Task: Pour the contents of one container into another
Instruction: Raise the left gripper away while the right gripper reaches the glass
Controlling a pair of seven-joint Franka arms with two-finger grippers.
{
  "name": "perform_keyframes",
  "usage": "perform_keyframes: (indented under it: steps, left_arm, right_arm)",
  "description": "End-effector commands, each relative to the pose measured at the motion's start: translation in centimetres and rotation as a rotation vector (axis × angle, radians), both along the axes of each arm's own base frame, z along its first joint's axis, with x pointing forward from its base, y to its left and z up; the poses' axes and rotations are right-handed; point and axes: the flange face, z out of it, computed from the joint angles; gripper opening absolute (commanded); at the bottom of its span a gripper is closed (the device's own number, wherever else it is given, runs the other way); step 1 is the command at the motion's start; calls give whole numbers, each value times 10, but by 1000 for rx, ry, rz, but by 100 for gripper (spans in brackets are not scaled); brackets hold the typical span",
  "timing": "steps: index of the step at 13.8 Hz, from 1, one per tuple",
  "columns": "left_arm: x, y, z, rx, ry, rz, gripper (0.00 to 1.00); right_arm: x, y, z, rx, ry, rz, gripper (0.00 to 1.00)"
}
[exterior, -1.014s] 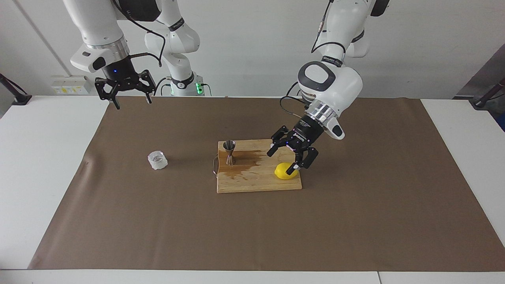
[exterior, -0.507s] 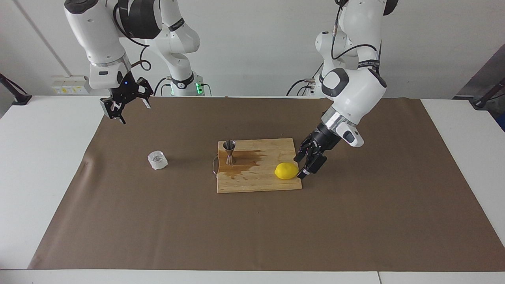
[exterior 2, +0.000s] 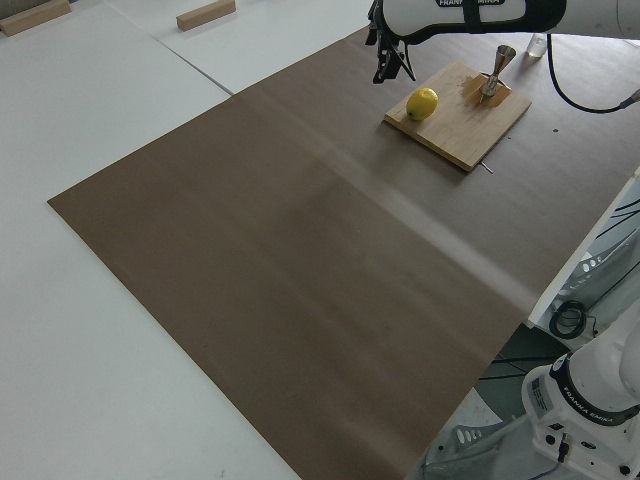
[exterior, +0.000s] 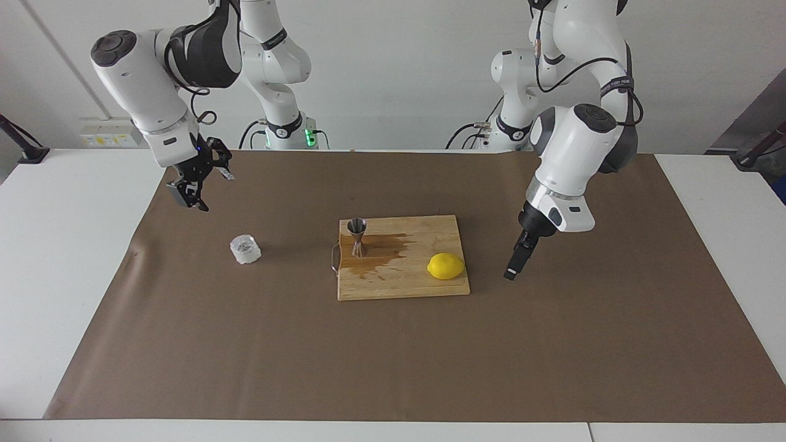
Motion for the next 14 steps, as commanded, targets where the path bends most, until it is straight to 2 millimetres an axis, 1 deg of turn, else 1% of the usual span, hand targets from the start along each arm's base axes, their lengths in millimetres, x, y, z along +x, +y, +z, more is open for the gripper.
perform_keyframes:
  steps: [1, 2, 3, 4, 5, 6, 7, 8, 9, 10, 11, 12, 14]
  left_arm:
    - [1, 35, 5, 127, -10, -222, 100]
    - [4, 47, 5, 156, -14, -298, 100]
    - [4, 53, 5, 202, -6, -378, 100]
    - [6, 61, 11, 261, 2, -449, 100]
    - [6, 67, 17, 293, 33, -498, 100]
    - [7, 72, 28, 310, 58, -562, 100]
    - [4, 77, 36, 323, 86, -621, 100]
    - [0, 92, 44, 329, 107, -645, 100]
    - [-5, 103, 49, 325, 131, -674, 100]
    - [-10, 108, 57, 315, 149, -716, 100]
    - [-16, 111, 69, 295, 149, -736, 100]
    - [-21, 116, 84, 280, 151, -733, 100]
    - [-29, 116, 114, 274, 182, -734, 100]
  right_arm:
    - [9, -5, -30, 57, 22, 83, 100]
    - [13, -10, -47, 97, 33, 125, 100]
    - [18, -15, -59, 130, 18, 171, 100]
    - [21, -21, -70, 145, -1, 216, 100]
    - [22, -22, -75, 148, -16, 248, 100]
    - [21, -22, -85, 157, -19, 269, 100]
    - [18, -22, -97, 172, -19, 279, 100]
    - [16, -23, -105, 187, -33, 294, 100]
    - [16, -25, -116, 193, -46, 326, 100]
    - [15, -32, -125, 191, -71, 343, 100]
    - [15, -33, -132, 195, -89, 364, 100]
    - [10, -32, -141, 201, -77, 371, 100]
    - [2, -34, -159, 199, -68, 380, 100]
